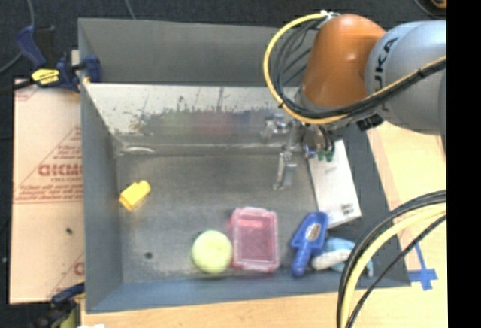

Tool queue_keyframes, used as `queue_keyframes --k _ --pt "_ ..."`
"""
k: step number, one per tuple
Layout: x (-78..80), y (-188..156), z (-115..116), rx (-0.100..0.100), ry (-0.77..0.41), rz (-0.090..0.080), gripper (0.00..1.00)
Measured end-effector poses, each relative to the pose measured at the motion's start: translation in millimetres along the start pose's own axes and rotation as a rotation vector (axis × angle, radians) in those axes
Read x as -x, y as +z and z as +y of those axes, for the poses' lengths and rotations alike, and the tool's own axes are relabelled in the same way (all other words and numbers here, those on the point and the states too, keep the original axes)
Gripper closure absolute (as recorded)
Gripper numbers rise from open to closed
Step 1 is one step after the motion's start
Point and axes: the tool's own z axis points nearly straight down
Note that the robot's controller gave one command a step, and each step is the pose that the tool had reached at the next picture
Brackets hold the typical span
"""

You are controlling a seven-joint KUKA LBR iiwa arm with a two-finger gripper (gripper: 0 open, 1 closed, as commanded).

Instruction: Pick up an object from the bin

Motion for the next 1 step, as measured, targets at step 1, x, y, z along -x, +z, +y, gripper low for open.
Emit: queue_keyframes --k 1 --pt "1.7 -5.0 -0.2 -0.001 -0.001 -0.008 0.00"
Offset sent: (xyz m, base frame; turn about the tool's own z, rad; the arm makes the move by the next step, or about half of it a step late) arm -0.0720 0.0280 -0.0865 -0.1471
